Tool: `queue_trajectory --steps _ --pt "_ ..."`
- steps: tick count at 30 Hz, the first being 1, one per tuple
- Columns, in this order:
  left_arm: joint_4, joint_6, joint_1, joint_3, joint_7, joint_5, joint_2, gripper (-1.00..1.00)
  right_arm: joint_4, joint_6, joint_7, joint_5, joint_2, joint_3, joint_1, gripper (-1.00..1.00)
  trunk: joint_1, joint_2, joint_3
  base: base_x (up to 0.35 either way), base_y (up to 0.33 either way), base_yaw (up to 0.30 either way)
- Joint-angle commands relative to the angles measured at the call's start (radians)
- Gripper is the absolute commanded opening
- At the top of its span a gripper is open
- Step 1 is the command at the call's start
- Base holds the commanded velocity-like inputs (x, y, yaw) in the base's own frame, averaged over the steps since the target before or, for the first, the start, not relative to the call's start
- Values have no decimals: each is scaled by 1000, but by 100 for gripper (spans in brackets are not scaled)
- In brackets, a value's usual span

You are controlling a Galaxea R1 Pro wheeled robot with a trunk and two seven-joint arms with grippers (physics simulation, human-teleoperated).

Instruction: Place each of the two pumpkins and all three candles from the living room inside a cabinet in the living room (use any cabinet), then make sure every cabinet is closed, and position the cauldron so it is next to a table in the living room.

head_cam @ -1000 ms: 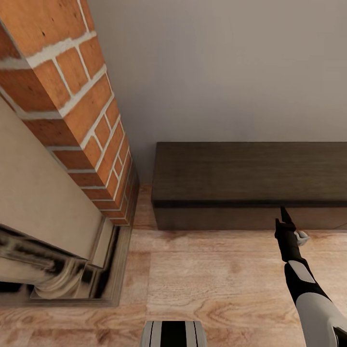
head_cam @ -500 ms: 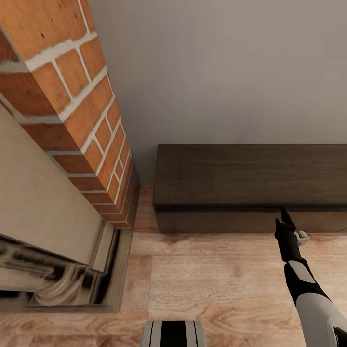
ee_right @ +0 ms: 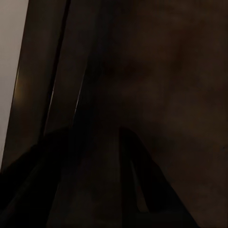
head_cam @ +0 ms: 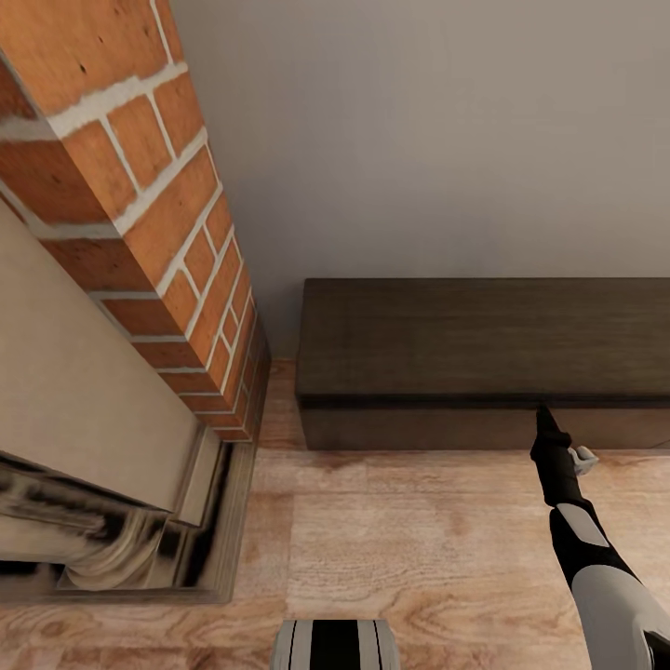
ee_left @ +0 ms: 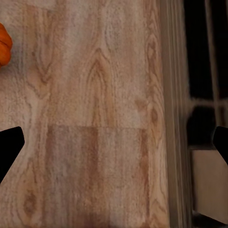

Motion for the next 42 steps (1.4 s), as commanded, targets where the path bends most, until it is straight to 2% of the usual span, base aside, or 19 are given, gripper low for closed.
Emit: queue_trajectory --steps 1,42 --pt "-1 6 0 1 0 4 0 100 3 7 2 -6 0 -1 0 -100 0 0 -1 0 0 0" --pt "1 6 0 2 1 4 0 100 -13 7 14 3 6 8 -2 -100 0 0 -1 -13 0 0"
